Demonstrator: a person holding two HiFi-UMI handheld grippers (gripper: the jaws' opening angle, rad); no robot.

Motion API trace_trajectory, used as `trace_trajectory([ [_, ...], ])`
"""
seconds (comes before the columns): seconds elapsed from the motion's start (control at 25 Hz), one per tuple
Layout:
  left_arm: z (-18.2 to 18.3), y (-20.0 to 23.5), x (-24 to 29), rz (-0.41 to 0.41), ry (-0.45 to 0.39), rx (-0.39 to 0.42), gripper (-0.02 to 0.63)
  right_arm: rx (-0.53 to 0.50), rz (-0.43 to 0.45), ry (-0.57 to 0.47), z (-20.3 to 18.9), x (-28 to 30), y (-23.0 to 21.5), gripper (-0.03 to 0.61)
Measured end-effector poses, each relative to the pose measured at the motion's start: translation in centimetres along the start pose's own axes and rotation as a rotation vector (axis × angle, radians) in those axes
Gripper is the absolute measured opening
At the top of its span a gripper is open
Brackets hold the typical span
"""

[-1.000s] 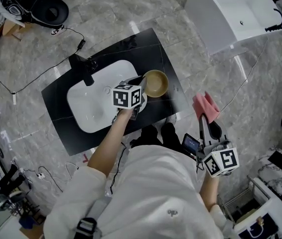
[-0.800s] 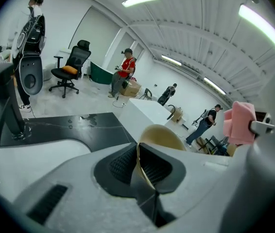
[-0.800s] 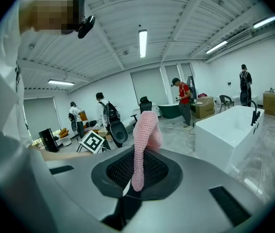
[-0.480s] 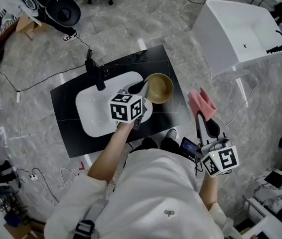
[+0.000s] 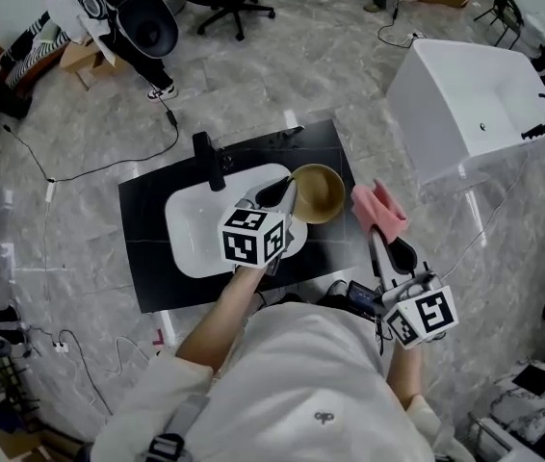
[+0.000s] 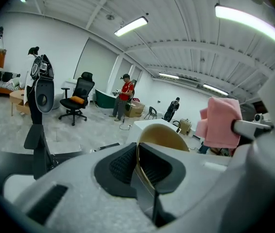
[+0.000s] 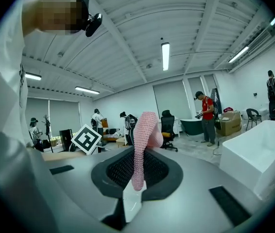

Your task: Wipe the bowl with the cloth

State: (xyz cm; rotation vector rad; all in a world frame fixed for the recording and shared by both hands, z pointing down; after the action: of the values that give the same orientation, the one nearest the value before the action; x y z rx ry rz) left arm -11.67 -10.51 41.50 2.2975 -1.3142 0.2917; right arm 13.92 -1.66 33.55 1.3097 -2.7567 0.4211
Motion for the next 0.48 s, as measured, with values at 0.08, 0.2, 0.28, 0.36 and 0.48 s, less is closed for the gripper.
trace_trajectory([
  [0.08,0.2,-0.4,-0.7,0.006,-0.014,0.004,0.028,0.003,0.023,-0.003,0.0,0.1,0.5,0.017],
  [0.2,0.4,-1.0,-1.7,0.016,-0.026,0.009,0.028,0.017,0.056,-0.014,0.1,0.1,1.5,0.017],
  [0.28,0.7,-1.3,-2.3,0.021,-0.038,0.022,0.028,0.028,0.079,-0.015,-0.1,0.3,2.3,0.017],
  [0.36,1.0,-1.6,-2.9,0.025,-0.054,0.041,0.028,0.048,0.107,-0.011,-0.4,0.6,3.0,0.017],
  [0.48,1.5,-2.3,-3.8,0.034,-0.084,0.074,0.028,0.036,0.144,0.012,-0.7,1.3,3.8,0.017],
])
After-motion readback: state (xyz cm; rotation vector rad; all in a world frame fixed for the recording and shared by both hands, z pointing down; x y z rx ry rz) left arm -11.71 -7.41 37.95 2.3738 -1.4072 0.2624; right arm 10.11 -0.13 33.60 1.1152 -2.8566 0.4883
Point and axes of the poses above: the fingertips, and each gripper's own axes: x forward along the fingers, y to its left, z out of its top, the point moved 10 cm from there along -x, backward along the fingers, and after that the axes turned 4 degrees about x, right-handed, at the moved point
